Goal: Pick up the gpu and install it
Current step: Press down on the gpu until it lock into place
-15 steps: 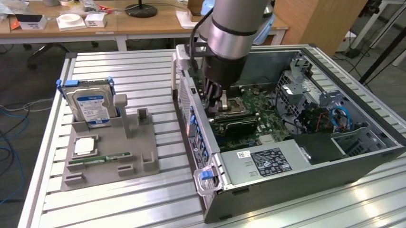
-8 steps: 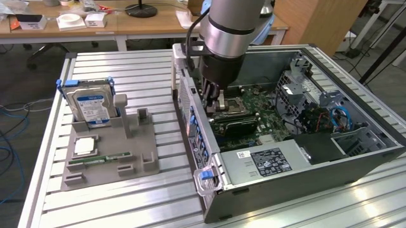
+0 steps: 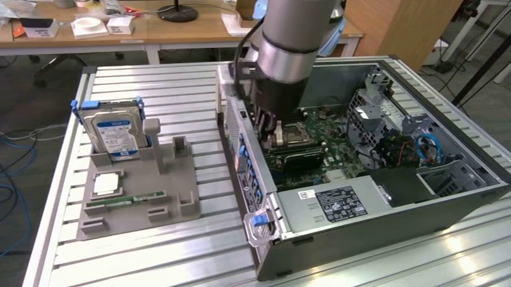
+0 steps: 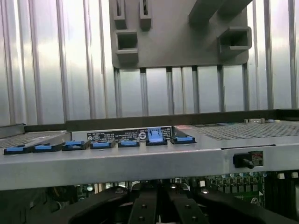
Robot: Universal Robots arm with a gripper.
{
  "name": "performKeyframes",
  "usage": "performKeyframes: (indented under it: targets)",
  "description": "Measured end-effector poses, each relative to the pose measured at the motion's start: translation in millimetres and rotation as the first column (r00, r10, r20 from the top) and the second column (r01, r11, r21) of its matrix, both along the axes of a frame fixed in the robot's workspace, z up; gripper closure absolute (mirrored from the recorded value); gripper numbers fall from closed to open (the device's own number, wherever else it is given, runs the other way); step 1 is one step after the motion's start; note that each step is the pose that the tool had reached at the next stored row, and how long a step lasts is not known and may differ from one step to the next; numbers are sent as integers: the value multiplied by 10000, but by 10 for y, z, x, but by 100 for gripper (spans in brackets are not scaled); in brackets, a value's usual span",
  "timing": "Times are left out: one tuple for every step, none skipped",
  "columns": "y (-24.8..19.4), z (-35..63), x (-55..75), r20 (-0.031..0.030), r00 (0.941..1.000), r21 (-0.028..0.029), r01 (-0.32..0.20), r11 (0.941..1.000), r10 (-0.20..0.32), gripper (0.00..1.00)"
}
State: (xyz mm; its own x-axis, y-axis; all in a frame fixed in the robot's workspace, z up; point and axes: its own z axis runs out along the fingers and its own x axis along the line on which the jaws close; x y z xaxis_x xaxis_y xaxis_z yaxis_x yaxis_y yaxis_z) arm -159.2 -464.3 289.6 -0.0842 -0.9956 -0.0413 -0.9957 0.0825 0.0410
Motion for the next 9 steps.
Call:
performKeyframes:
  targets:
    - [-1, -4, -1, -8, 10000, -10, 14, 10000, -14, 89]
    - [-1, -1, 1, -12, 10000, -16, 15, 10000, -16, 89]
    - [-1, 0, 5, -14, 10000, -19, 16, 10000, -16, 89]
    - [-2, 1, 7, -5, 10000, -21, 17, 10000, -17, 89]
    - [-1, 2, 15, 6, 10000, -22, 19, 10000, -19, 89]
    - [-1, 3, 45, 13, 10000, -18, 19, 10000, -19, 89]
    - [-1, 1, 79, 22, 10000, -5, 16, 10000, -16, 89]
    - [-2, 1, 108, 34, 10000, 9, 16, 10000, -16, 89]
    - [-1, 1, 147, 43, 10000, 22, 17, 10000, -17, 89]
